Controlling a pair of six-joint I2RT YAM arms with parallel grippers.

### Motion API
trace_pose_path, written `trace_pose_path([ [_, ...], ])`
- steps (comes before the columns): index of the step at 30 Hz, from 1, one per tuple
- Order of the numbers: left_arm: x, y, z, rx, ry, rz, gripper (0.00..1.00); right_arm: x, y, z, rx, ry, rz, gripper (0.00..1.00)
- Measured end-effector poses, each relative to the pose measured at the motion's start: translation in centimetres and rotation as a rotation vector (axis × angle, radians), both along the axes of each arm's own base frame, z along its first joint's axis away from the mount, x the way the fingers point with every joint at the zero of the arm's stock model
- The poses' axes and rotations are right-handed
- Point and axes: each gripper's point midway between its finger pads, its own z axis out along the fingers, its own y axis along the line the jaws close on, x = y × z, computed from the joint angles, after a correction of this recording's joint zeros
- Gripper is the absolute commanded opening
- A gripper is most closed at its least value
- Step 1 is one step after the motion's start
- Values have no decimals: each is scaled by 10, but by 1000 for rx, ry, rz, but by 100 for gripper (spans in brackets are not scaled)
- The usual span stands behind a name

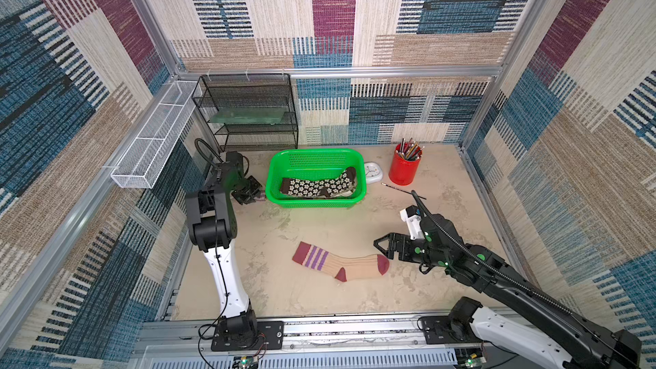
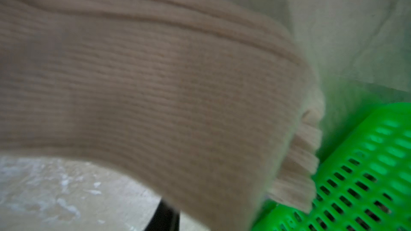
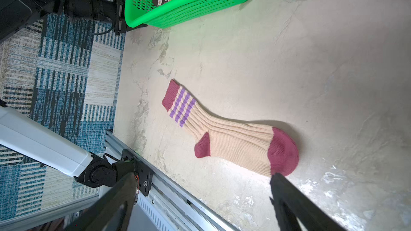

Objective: Place the socks together as a pair
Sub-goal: Pick up the sock at the center of the board, then flatten out the sock at the center of the board.

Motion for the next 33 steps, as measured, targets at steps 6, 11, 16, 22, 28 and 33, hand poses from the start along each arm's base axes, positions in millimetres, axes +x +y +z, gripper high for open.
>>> trace_pose_path([
  [6,0,-1,9,1,-15,-2,0,0,-2,4,9,-14,-8,96],
  [11,-13,-5,58,0,-102,-8,0,-1,-3,2,10,-17,-7,96],
  [16,-52,-18,101,-28,-176,-21,0,6,0,0,1,-41,2,96],
  [22,-110,-45,141,-114,-267,-33,0,16,22,4,29,-58,87,96],
  [28,-167,-75,175,-241,-366,-17,0,23,56,11,53,-36,227,96],
  [33,-208,-122,181,-380,-363,-59,0,11,76,9,80,-11,358,96],
])
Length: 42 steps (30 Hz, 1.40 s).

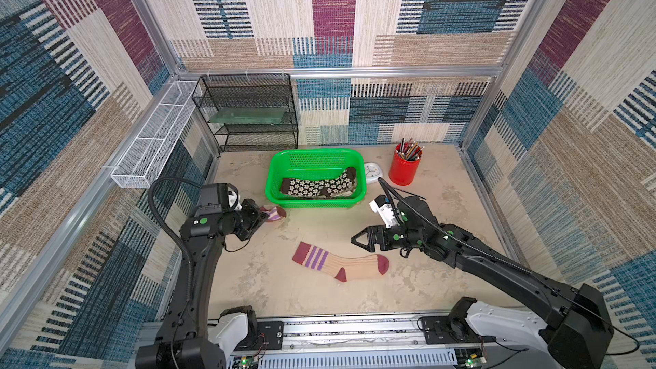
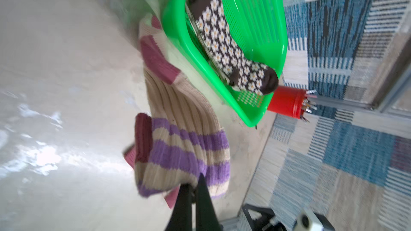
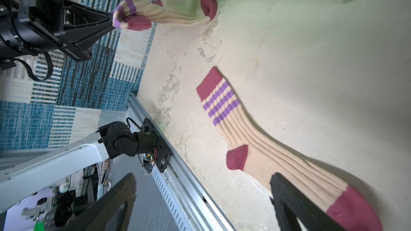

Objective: Place the socks together as a pair
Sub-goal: Flatten out the sock at the center of the board.

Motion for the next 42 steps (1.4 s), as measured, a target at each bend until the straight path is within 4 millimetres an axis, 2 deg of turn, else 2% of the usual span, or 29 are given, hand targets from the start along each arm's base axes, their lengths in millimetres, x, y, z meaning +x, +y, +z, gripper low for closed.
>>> trace_pose_path([
  [6,-28,-58,6,-139,16,-93,0,-24,27,10,66,-56,184,97],
  [10,-28,-78,16,-201,12,-109,0,-31,37,26,129,-142,267,99],
  [14,-29,-95,10,-220,27,-142,0,-30,49,31,157,-214,340,98],
  [20,-27,-111,2,-222,51,-161,0,-19,61,18,137,-263,387,84],
  [26,-29,-127,-8,-222,65,-192,0,-3,74,17,121,-325,398,67],
  [33,-29,-134,-19,-225,73,-190,0,16,80,17,89,-378,392,60],
  [37,-27,-135,-19,-230,67,-188,0,19,82,11,73,-384,409,53],
  [42,-27,-135,-24,-239,77,-177,0,17,83,5,67,-380,429,51],
])
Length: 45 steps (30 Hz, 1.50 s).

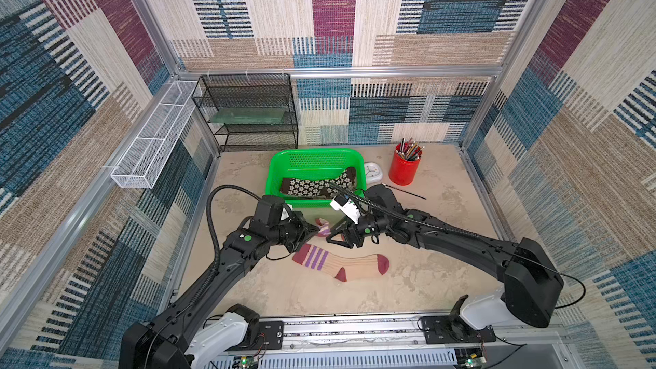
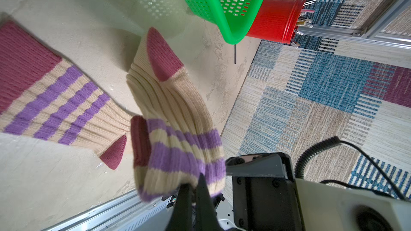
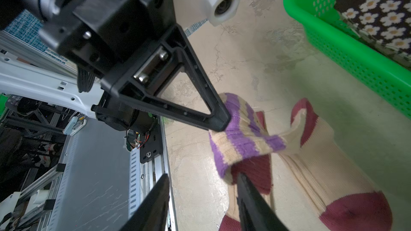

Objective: Place the socks together as a pair
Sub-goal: Flatten out the sock at the center of the board.

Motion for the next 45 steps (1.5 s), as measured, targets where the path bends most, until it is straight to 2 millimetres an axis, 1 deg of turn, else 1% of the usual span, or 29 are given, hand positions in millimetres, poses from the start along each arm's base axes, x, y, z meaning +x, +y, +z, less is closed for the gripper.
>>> trace_pose_path([
  [4,-1,0,-4,-1,7,3,0,-1,1,-10,-18,18,11,47],
  [10,0,0,-6,-9,10,10,0,-3,1,-23,-42,39,13,45],
  [13,0,0,-7,-9,14,12,0,-1,1,-28,-54,43,7,46],
  [19,1,0,-8,-11,15,13,0,4,0,-34,-74,38,-16,50],
  [23,3,-2,-7,-16,6,12,0,8,1,-43,-96,42,-32,48],
  [25,4,-2,-7,-16,4,12,0,10,3,-44,-98,41,-34,43],
  [27,4,-2,-7,-17,4,12,0,11,5,-44,-97,41,-32,42],
  [30,4,-2,-7,-18,0,12,0,11,8,-42,-93,36,-27,33],
  [33,3,-2,-11,-15,6,13,0,11,10,-38,-84,34,-24,23],
  [37,3,-2,-13,-14,10,13,0,8,13,-33,-68,44,-7,2],
  [38,3,-2,-13,-16,11,11,0,6,14,-33,-66,54,-4,0],
  [42,4,-4,-15,-21,16,2,0,2,15,-32,-58,95,-6,0],
  [43,4,-6,-14,-27,14,-4,1,0,14,-31,-56,109,-6,0],
  [45,5,-7,-12,-32,8,-7,25,-3,14,-27,-49,130,-14,0],
])
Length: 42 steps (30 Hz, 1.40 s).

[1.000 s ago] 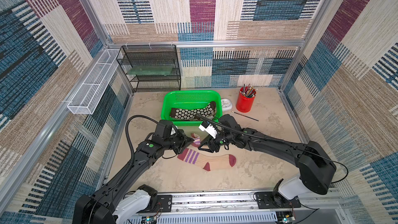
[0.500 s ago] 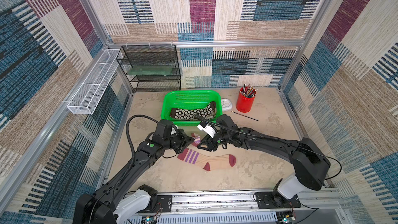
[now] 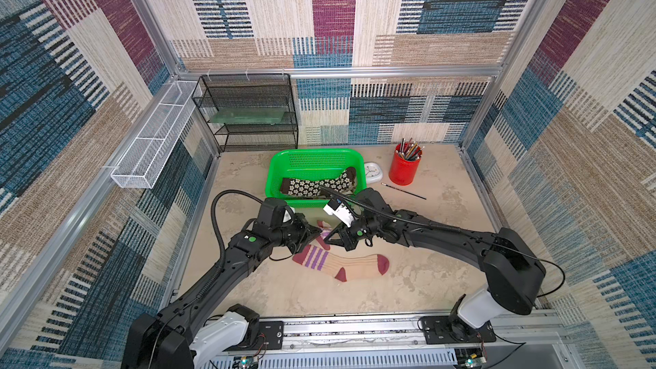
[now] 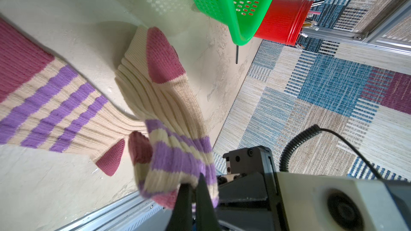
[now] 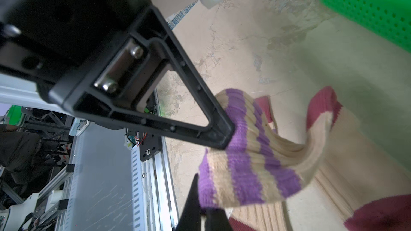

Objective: Place the socks together as a pair
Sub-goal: Flatten out the sock at the center of the board.

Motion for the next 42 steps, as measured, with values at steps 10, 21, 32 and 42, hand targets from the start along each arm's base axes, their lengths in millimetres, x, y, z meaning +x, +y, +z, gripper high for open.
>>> trace_pose_path([
  [10,9,15,74,112,-355,-37,99,14,-21,24,13,245,-102,0],
  [21,-28,10,95,404,-798,-304,99,61,-37,38,22,470,-215,0],
  [32,-42,-43,33,803,-944,-700,89,59,-42,26,-21,536,-222,0],
  [42,0,-39,14,1132,-937,-725,87,55,-43,27,-28,560,-214,0],
])
